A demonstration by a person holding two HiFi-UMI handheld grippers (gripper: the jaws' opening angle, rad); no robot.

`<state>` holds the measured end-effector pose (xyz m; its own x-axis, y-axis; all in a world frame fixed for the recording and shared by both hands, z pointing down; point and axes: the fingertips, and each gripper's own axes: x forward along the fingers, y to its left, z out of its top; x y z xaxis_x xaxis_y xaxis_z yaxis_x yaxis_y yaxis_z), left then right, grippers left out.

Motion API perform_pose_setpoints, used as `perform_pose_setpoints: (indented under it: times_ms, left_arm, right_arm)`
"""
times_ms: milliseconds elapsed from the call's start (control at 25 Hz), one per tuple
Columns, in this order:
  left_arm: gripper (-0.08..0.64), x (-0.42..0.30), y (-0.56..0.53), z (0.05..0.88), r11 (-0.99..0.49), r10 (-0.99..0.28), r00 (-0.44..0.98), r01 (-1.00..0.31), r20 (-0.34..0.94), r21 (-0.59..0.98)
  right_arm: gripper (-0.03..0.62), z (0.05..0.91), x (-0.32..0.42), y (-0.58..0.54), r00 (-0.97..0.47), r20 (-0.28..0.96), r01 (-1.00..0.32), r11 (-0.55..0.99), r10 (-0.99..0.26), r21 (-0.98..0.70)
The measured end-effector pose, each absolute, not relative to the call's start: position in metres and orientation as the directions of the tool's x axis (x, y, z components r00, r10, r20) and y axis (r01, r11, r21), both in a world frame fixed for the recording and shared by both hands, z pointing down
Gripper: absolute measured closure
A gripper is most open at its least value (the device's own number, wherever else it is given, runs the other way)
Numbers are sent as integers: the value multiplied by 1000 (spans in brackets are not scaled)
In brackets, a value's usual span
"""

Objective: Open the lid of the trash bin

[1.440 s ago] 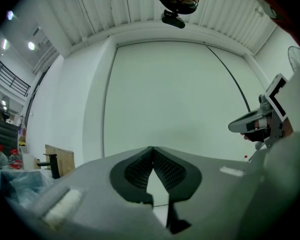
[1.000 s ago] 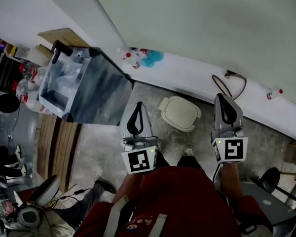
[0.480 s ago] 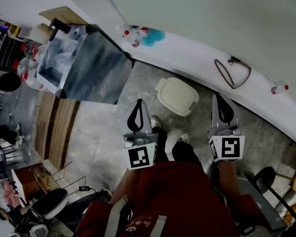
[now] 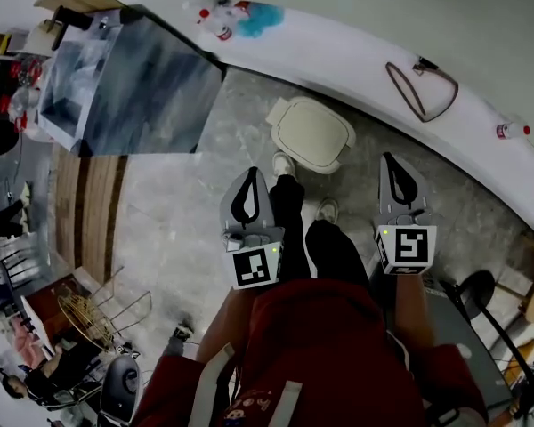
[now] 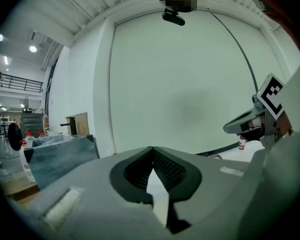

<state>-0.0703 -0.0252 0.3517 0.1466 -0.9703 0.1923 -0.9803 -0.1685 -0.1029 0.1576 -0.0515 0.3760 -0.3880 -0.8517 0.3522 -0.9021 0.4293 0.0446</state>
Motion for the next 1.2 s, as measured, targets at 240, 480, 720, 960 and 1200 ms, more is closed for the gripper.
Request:
perform_pose_setpoints:
  times_ms: [240, 480, 720, 960, 1200]
  left_arm:
    - [555, -59, -23, 407, -207, -942, 188, -977, 277, -41]
    - [555, -52, -26, 460, -232, -908, 219, -973, 358, 8]
    - [555, -60, -21, 518, -211, -862, 209, -976, 461, 49]
    - [555, -61, -20, 579, -248, -792, 235, -967, 564, 55]
    - [555, -55, -27, 630, -254, -724, 260, -962, 639, 104]
  right_arm:
    - [592, 430, 146, -45, -372, 446, -910, 415, -814, -3]
    - [592, 491, 140, -49, -363, 533, -918, 390, -764, -65]
    - [592, 555, 148, -43, -329, 639, -934, 339, -695, -112]
    - [592, 618, 138, -35, -324, 730, -933, 329, -601, -143]
    - [592, 674, 134, -39, -311, 782, -938, 307, -541, -161]
